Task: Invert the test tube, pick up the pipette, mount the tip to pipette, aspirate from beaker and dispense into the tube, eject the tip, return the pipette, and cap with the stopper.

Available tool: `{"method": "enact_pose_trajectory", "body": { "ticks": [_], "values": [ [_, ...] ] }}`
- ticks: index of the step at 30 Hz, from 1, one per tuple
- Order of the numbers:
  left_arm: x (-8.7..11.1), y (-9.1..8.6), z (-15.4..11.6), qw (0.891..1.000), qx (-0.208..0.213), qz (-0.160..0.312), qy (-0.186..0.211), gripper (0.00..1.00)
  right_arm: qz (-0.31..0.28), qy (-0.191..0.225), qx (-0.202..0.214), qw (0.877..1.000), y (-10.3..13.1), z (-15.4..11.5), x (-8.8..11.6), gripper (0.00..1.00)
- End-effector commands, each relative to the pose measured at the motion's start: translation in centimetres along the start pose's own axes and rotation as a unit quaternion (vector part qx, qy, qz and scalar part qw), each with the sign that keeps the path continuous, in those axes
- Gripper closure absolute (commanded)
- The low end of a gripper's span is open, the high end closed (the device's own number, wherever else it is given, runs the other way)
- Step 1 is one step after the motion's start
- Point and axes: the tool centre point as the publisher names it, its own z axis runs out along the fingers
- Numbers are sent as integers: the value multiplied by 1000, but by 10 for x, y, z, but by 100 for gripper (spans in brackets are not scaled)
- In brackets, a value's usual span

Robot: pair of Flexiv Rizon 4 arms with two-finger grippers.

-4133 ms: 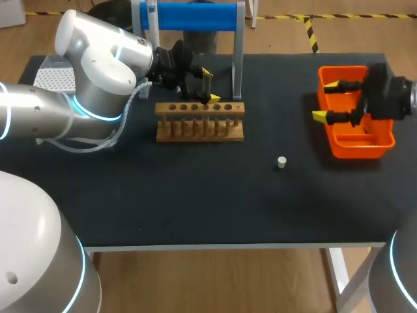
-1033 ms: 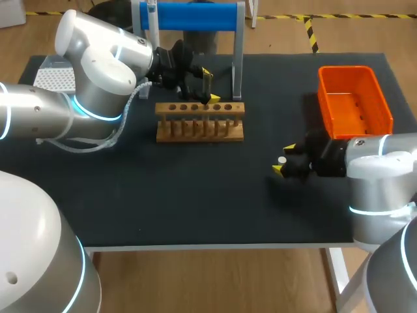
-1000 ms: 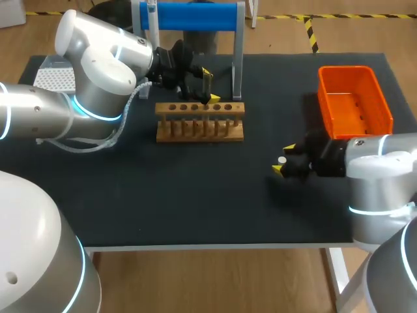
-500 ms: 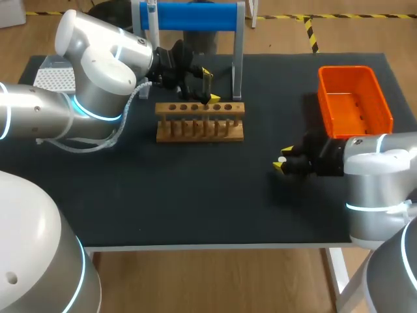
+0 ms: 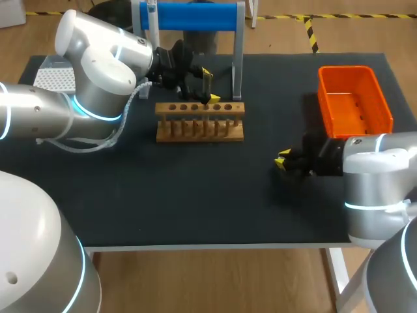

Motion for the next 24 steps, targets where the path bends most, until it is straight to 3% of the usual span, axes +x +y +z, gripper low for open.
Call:
{"method": "enact_pose_trajectory", "body": {
  "ticks": [1, 13, 24],
  "values": [
    [-1, 0, 0, 1000, 0, 0, 2, 0, -1, -1, 0, 1000, -1, 2, 0, 100],
    [-1, 0, 0, 1000, 0, 0, 2, 0, -25, 10, -2, 1000, 22, -13, 4, 100],
    [-1, 0, 0, 1000, 0, 0, 2, 0, -66, 64, 4, 996, 67, -35, 3, 100]
  ]
}}
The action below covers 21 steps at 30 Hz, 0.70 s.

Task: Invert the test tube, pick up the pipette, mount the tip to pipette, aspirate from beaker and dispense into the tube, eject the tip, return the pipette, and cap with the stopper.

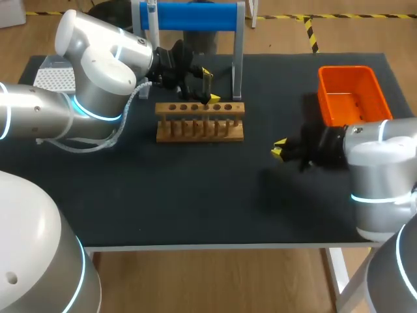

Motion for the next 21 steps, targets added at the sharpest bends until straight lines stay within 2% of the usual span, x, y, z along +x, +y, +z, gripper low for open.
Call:
{"method": "enact_pose_trajectory", "body": {
  "ticks": [1, 11, 21],
  "values": [
    [-1, 0, 0, 1000, 0, 0, 2, 0, -10, 44, 16, 999, 23, -19, -9, 100],
    [-1, 0, 0, 1000, 0, 0, 2, 0, -53, 71, -3, 996, 79, -38, -22, 100],
    [-1, 0, 0, 1000, 0, 0, 2, 0, -91, 98, -1, 991, 123, -37, -32, 100]
  ]
}}
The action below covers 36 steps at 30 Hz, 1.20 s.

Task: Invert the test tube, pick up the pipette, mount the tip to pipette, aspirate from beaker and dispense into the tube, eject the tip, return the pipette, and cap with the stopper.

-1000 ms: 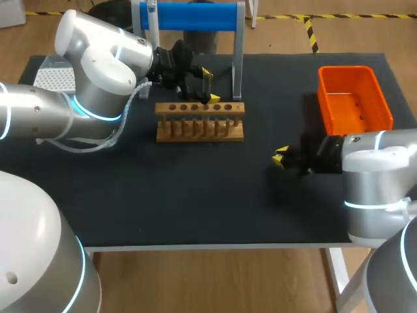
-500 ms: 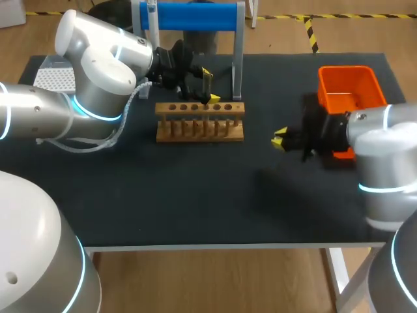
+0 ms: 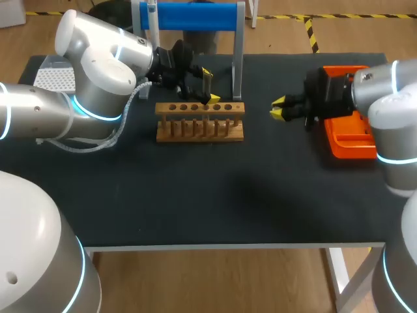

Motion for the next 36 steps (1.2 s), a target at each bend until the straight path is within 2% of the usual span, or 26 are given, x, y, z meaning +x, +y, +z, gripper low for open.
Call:
{"method": "enact_pose_trajectory", "body": {
  "ticks": [1, 15, 36],
  "values": [
    [-1, 0, 0, 1000, 0, 0, 2, 0, -9, 51, 7, 999, 18, -1, -10, 100],
    [-1, 0, 0, 1000, 0, 0, 2, 0, -47, 86, -15, 995, 75, 18, -31, 100],
    [-1, 0, 0, 1000, 0, 0, 2, 0, -40, 113, 1, 993, 123, 69, -56, 100]
  ]
}}
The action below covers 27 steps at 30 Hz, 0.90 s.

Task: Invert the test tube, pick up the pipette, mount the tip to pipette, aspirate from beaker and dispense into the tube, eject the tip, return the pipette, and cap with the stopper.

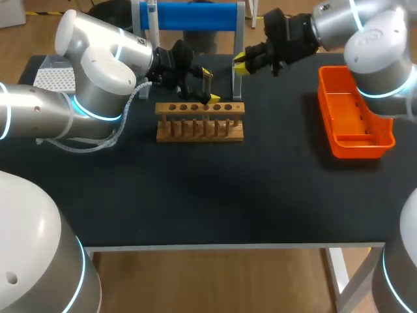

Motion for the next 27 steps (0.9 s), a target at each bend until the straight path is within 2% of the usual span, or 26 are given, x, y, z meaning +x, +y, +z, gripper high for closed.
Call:
{"method": "enact_pose_trajectory", "body": {
  "ticks": [1, 18, 27],
  "values": [
    [-1, 0, 0, 1000, 0, 0, 2, 0, 2, 14, 7, 1000, 8, 16, -13, 100],
    [-1, 0, 0, 1000, 0, 0, 2, 0, 13, 18, 17, 1000, 11, 46, -33, 100],
    [-1, 0, 0, 1000, 0, 0, 2, 0, 12, 20, 22, 999, 14, 56, -34, 100]
  ]
}}
